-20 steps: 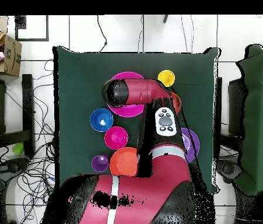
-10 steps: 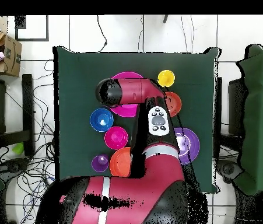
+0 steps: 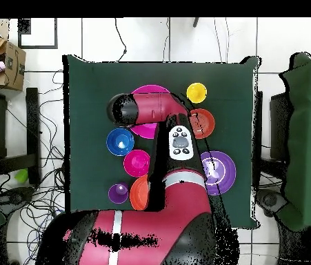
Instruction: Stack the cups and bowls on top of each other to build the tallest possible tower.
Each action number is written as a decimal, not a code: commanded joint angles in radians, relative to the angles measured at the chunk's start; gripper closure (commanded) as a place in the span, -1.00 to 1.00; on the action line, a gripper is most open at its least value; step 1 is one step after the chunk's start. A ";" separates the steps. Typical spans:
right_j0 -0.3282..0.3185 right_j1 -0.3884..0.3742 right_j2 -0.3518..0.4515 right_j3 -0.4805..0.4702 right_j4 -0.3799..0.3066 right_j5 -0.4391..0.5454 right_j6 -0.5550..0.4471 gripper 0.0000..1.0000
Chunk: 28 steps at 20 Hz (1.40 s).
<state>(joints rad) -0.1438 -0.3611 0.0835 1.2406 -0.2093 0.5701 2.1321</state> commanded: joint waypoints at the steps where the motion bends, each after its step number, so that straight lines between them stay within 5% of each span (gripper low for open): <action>1: 0.010 -0.021 0.031 0.059 -0.109 0.027 -0.128 1.00; 28: -0.006 0.007 0.051 0.079 -0.170 -0.018 -0.117 1.00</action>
<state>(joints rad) -0.1440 -0.3739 0.0723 1.2776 -0.2897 0.5701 2.1321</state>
